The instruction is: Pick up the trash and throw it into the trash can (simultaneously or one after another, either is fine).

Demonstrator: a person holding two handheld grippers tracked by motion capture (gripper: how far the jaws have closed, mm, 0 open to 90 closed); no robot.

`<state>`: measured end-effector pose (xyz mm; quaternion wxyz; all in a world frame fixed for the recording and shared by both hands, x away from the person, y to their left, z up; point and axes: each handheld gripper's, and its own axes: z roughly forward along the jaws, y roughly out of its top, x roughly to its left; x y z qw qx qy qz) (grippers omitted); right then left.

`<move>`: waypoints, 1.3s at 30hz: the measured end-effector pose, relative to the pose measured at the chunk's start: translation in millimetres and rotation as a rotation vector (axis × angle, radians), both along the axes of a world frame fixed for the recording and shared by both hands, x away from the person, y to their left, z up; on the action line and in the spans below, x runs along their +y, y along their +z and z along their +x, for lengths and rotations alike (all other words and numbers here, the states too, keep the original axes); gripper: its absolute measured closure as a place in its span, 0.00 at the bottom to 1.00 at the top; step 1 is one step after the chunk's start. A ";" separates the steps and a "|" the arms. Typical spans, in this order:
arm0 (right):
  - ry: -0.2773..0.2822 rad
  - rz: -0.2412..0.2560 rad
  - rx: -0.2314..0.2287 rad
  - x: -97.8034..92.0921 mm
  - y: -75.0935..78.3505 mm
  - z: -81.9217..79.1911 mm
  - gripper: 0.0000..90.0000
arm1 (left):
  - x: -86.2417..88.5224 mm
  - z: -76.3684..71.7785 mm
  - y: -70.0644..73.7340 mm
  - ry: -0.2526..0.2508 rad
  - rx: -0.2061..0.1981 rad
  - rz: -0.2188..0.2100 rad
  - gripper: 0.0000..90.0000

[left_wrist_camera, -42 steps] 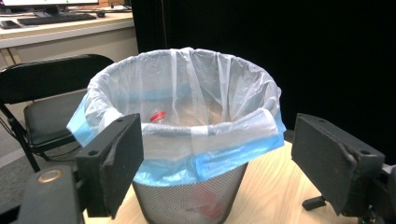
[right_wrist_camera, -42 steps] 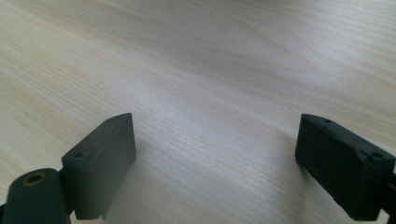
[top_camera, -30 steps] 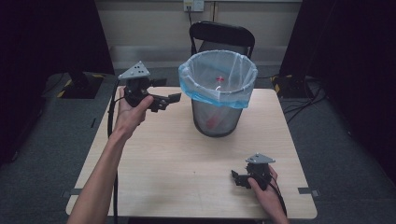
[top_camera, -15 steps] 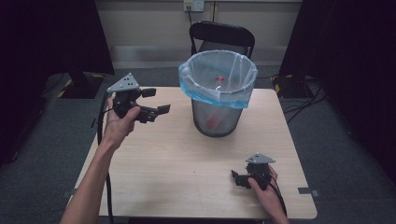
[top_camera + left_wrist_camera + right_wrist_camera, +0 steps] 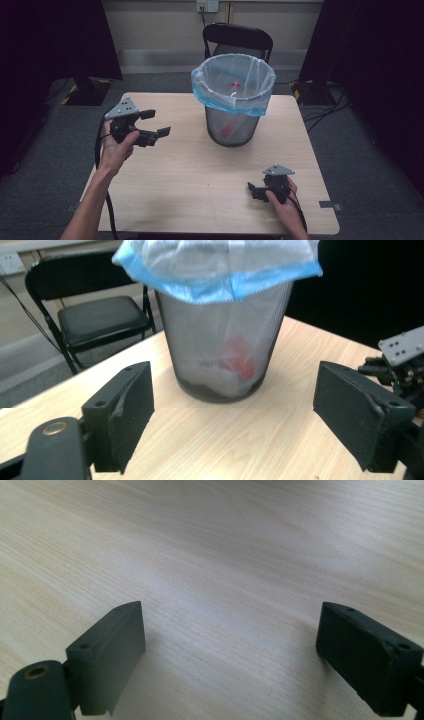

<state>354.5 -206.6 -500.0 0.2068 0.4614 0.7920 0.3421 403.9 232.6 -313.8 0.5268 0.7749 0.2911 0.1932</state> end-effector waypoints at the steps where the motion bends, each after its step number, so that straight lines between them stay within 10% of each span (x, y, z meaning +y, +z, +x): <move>1: 0.000 0.000 0.000 0.0 0.0 0.0 0.13 | 0.7 -1.1 -2.6 -0.004 0.007 -0.006 0.19; 17: 0.000 0.000 0.000 0.0 0.0 -0.1 0.13 | 16.6 -28.5 -59.6 0.048 0.085 0.066 0.20; 39: 0.000 0.000 0.000 0.0 0.0 0.0 0.13 | 29.0 -41.6 -165.3 0.081 0.312 0.216 0.21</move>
